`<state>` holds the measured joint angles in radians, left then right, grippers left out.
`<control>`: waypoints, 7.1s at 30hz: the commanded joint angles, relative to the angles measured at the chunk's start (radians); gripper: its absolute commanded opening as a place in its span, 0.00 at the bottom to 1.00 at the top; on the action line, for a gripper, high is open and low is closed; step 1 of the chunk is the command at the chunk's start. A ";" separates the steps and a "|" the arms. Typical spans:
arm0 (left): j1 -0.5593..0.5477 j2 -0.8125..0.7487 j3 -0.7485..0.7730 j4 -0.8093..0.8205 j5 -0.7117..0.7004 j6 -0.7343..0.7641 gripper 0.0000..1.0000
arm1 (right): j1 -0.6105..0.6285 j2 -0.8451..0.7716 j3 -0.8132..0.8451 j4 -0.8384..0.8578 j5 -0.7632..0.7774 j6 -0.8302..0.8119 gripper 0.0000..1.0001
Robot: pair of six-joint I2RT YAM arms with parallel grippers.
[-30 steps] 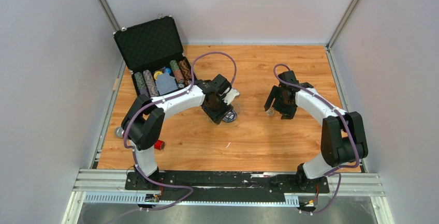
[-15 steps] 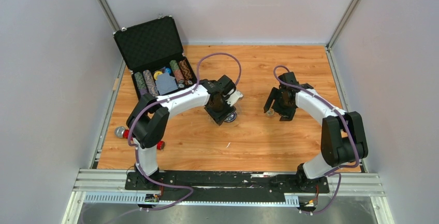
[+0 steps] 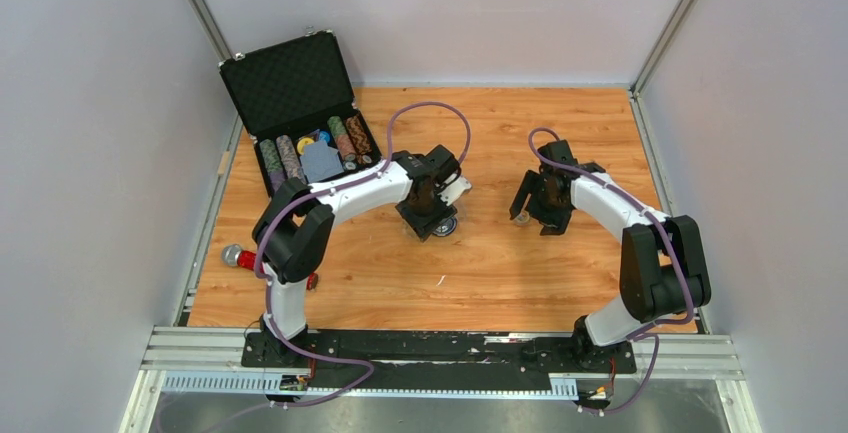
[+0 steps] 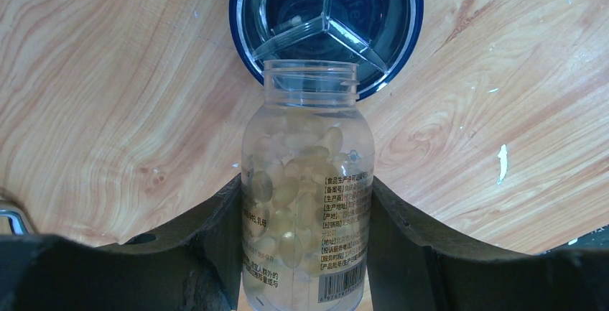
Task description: Sort the pills into containers
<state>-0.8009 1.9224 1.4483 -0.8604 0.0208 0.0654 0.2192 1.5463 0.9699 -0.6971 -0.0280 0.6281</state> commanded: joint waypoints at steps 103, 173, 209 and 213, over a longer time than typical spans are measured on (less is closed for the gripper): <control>0.045 -0.682 -0.436 1.005 0.095 -0.025 0.00 | 0.025 0.242 0.228 -0.097 0.027 -0.033 0.67; 0.220 -0.639 -0.289 0.867 0.995 -0.023 0.00 | 0.128 -0.309 0.580 -0.021 -0.905 -0.353 0.42; 0.209 -0.656 -0.285 0.707 0.979 0.211 0.00 | 0.273 -0.149 0.687 -0.304 -0.782 -0.515 0.40; 0.209 -0.654 -0.285 0.710 0.975 0.216 0.00 | 0.276 -0.145 0.684 -0.305 -0.793 -0.518 0.40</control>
<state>-0.5827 1.2938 1.1450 -0.2184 0.9840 0.2497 0.4786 1.3876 1.6245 -0.9863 -0.7895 0.1444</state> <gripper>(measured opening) 0.607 0.441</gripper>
